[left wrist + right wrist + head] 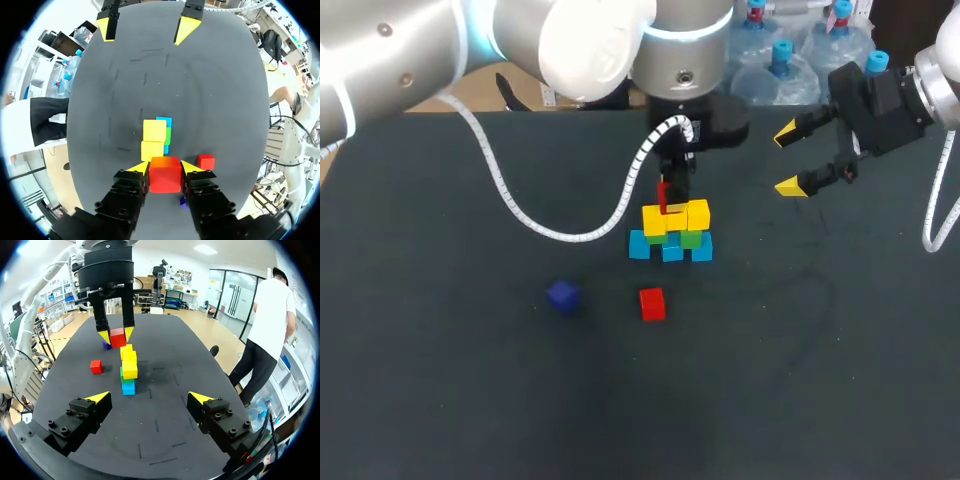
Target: Place the blue cubes, place green cubes on the blue cubes, place the yellow cubes on the green cubes, then place the red cubes on the yellow cubes, and place purple cube on the red cubes.
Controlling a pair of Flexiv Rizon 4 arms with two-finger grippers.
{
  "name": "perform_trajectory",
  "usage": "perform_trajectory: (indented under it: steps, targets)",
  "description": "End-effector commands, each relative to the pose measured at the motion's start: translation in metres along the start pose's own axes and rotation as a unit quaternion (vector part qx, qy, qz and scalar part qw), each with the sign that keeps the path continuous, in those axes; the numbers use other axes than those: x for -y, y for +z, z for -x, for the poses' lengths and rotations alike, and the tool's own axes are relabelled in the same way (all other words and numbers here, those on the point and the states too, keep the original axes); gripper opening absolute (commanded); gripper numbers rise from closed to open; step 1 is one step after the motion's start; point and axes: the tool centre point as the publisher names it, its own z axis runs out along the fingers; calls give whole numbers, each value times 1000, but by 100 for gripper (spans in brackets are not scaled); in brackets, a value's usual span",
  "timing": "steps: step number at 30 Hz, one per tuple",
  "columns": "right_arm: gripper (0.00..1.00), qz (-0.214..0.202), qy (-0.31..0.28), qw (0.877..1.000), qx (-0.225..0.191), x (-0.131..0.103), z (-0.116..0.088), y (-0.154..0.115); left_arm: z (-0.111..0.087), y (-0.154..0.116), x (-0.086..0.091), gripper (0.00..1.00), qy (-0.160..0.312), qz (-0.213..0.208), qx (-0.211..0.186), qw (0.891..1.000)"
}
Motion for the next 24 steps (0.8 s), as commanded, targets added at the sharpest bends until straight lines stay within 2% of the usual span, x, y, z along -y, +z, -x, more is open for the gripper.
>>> perform_trajectory:
  steps: [1, 8, 24]
  targets:
    - [100, 0, 0, 1000, 1, 0, 0, 0, -1, -1, 5, 0, -1, 1, 0, 1000]
    - [100, 0, 0, 1000, 1, 0, 0, 0, 0, 0, 12, 0, -5, -1, -4, 1000]
    - [100, 0, 0, 1000, 1, 0, 0, 0, -2, 8, 14, 0, -12, -6, 3, 1000]
